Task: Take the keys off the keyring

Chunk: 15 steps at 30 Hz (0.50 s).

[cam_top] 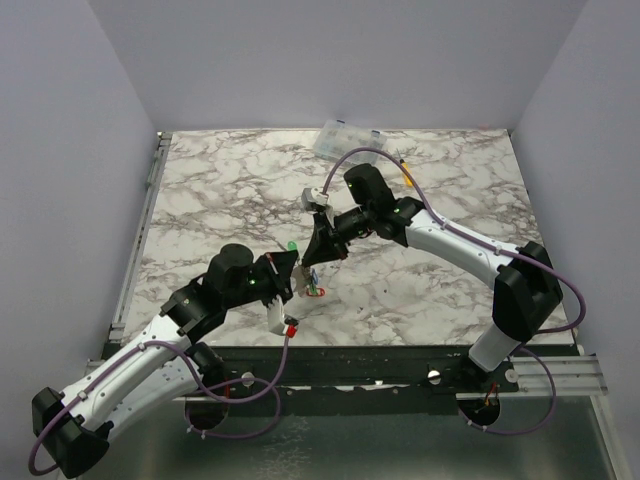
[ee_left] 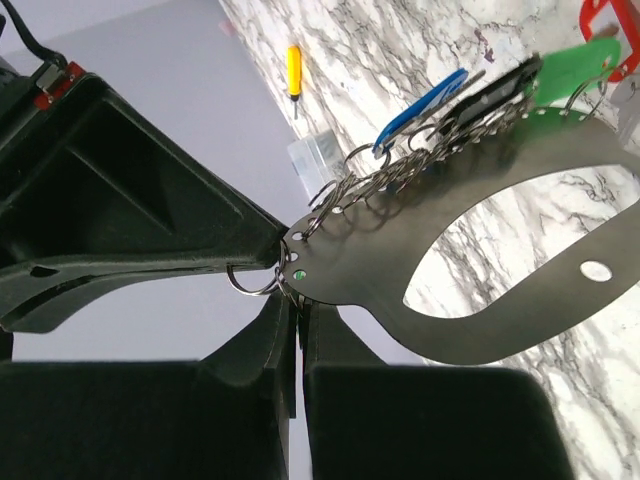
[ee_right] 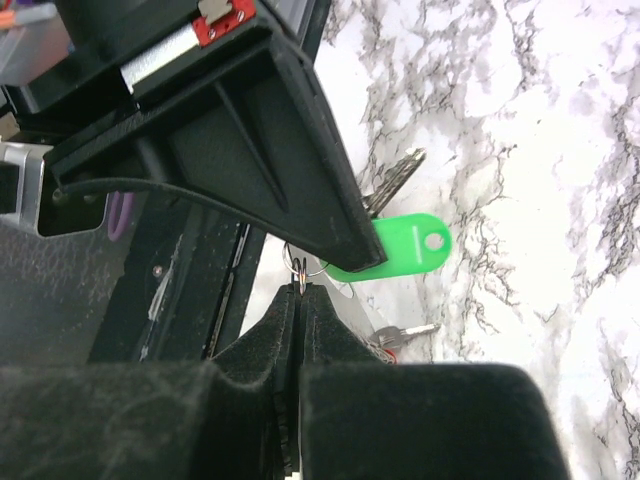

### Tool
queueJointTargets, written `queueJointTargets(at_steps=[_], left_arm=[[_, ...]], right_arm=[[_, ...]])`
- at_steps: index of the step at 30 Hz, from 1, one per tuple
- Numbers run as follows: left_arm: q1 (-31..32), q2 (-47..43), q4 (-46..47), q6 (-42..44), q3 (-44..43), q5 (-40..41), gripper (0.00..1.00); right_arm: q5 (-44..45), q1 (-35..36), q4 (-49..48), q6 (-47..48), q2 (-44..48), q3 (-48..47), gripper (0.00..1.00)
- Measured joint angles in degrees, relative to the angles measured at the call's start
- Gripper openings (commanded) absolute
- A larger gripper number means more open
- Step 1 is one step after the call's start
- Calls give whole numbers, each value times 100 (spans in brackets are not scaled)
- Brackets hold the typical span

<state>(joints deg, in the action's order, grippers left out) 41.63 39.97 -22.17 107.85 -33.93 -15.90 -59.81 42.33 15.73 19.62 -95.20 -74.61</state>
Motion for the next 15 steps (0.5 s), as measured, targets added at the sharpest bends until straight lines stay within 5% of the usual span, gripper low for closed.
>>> queueJointTargets(at_steps=[11,15], left_arm=[[0,208,-343,-1915,-264,35,43],[0,433,-763,-3091,-688,55,50]], right_arm=[[7,-101,-1091,-787,61,553,1],[22,-181,-1416,-868,146,807,1]])
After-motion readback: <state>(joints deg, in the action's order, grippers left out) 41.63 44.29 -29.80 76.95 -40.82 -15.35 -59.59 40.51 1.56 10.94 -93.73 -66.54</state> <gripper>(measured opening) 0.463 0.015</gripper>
